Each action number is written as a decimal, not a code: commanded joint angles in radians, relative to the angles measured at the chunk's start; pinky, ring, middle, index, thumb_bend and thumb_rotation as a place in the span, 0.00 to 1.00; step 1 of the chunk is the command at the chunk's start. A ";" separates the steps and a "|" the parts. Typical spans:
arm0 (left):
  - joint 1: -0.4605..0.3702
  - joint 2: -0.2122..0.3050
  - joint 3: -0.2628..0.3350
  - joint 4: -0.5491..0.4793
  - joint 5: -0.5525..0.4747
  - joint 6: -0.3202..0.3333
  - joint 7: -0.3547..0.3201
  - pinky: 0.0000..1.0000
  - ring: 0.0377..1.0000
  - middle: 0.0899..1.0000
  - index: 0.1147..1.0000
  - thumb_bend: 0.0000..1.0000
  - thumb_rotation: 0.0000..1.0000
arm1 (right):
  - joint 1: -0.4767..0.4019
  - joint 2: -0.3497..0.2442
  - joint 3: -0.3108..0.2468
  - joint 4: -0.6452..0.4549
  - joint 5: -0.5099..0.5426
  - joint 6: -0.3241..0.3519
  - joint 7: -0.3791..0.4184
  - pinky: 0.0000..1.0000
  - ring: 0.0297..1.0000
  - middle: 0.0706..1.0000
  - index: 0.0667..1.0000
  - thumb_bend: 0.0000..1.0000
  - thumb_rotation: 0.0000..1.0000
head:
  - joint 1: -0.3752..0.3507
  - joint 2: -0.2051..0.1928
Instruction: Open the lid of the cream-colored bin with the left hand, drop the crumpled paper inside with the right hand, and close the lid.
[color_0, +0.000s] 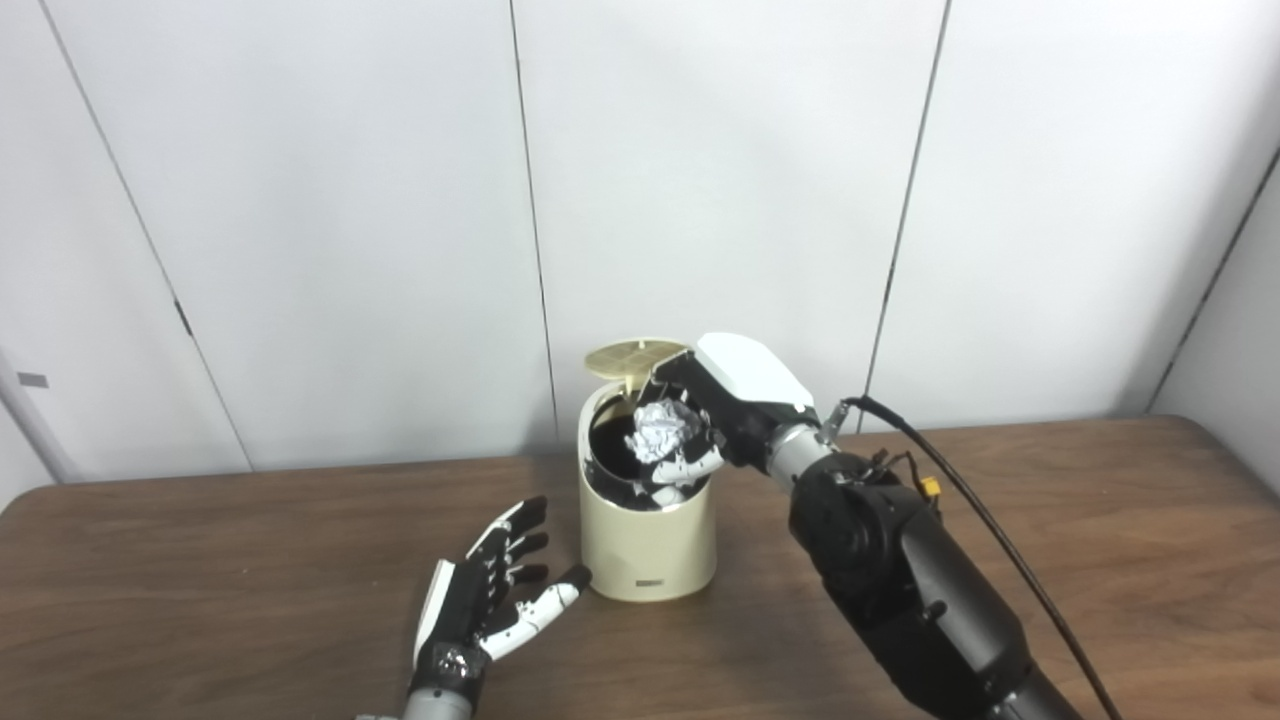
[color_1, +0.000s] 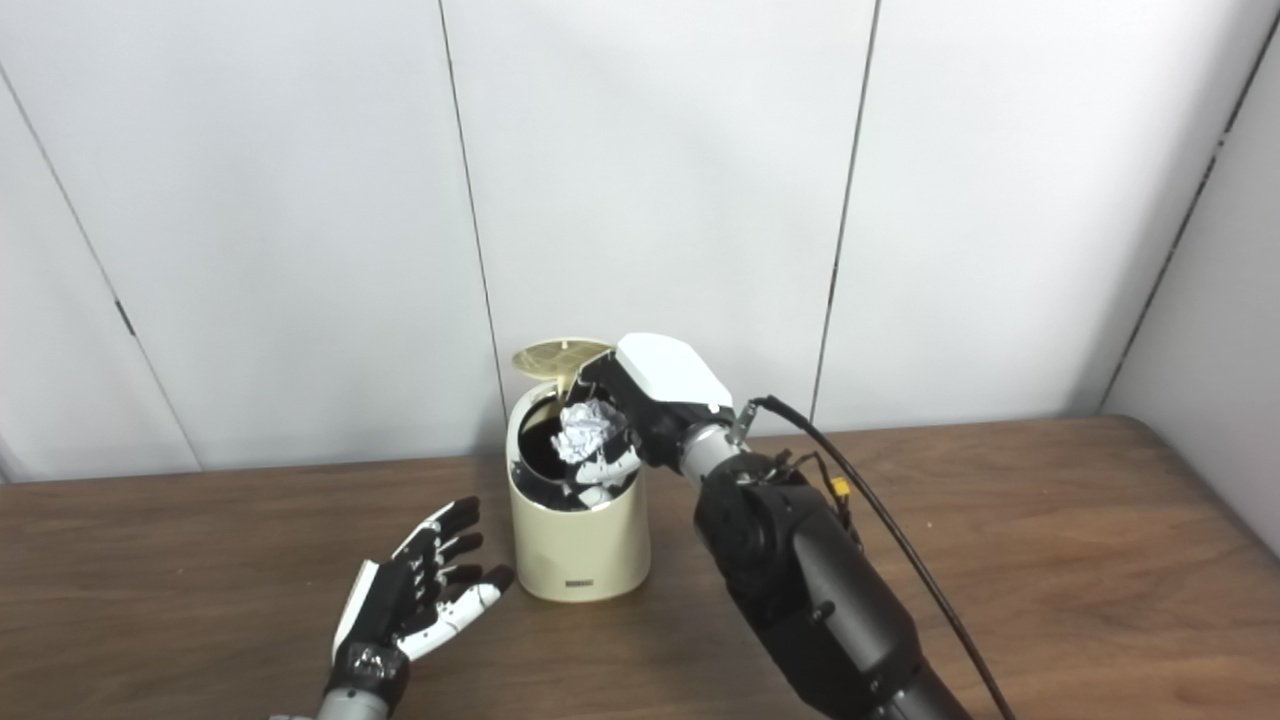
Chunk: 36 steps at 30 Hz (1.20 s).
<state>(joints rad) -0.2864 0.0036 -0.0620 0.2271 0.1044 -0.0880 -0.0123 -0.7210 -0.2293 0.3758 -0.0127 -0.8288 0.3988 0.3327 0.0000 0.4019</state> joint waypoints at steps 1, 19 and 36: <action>-0.040 -0.003 -0.003 -0.013 -0.002 -0.039 0.003 0.74 0.84 0.88 0.89 0.71 0.28 | -0.038 -0.017 0.006 -0.021 -0.016 0.012 0.030 0.38 0.54 0.65 0.46 0.52 0.12 | 0.000 0.001; -0.043 -0.002 -0.002 -0.014 -0.007 -0.033 0.000 0.76 0.85 0.89 0.89 0.70 0.28 | -0.036 -0.022 0.004 -0.030 -0.029 0.020 0.065 0.43 0.59 0.67 0.67 0.88 0.05 | 0.001 0.004; -0.044 -0.001 0.000 -0.013 -0.004 -0.034 0.004 0.76 0.84 0.88 0.88 0.72 0.29 | -0.029 -0.012 -0.012 -0.029 -0.012 0.004 0.040 0.41 0.57 0.69 0.71 0.87 0.04 | 0.001 0.007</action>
<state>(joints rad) -0.2882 0.0044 -0.0631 0.2307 0.1041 -0.0907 -0.0128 -0.7259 -0.2382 0.3760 -0.0312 -0.8451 0.4145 0.3873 0.0000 0.4080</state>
